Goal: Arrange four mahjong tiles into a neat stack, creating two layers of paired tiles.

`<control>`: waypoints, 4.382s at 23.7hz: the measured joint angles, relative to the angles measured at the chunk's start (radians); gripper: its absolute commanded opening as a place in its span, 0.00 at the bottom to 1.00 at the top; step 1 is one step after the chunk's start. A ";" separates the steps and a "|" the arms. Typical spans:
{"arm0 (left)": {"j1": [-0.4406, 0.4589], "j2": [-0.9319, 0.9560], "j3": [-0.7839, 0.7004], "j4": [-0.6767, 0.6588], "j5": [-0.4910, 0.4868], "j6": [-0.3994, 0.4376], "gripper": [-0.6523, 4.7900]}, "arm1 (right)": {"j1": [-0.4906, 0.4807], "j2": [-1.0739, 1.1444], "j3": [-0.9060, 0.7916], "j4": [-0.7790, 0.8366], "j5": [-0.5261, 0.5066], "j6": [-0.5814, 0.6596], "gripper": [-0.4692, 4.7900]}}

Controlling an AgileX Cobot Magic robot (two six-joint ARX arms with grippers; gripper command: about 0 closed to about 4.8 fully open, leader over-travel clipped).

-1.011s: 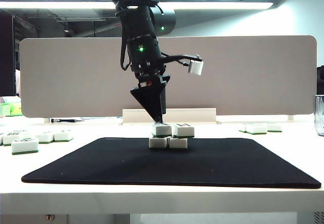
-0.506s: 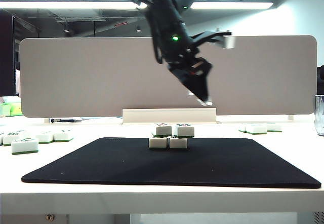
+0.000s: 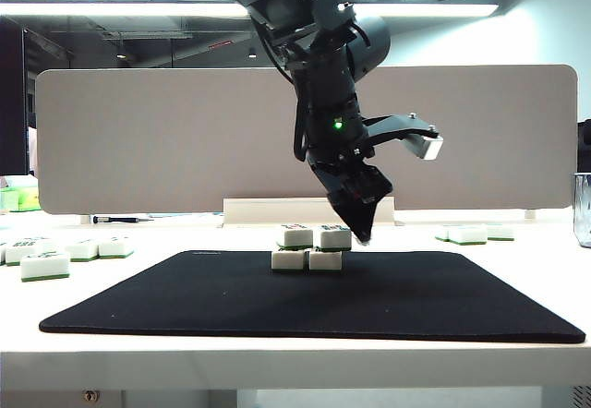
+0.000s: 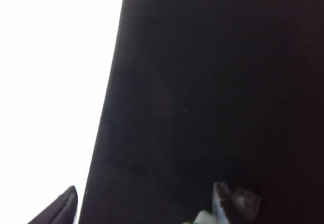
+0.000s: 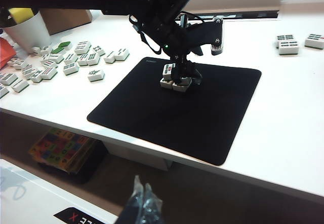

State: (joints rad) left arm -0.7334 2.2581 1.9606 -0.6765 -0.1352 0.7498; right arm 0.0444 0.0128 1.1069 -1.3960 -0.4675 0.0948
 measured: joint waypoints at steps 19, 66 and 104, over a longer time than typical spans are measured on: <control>-0.034 -0.053 0.000 0.030 -0.305 -0.012 0.74 | 0.000 0.000 0.000 0.000 0.000 0.000 0.09; 0.211 -0.054 -0.006 -0.308 0.161 -0.634 0.11 | 0.000 0.000 0.000 0.000 0.000 0.000 0.09; 0.212 -0.087 0.041 -0.472 0.090 -0.581 0.11 | 0.000 0.000 0.000 0.000 0.000 0.000 0.09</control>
State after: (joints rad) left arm -0.5213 2.1712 2.0018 -1.1488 -0.0456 0.1688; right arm 0.0441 0.0128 1.1069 -1.3960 -0.4671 0.0948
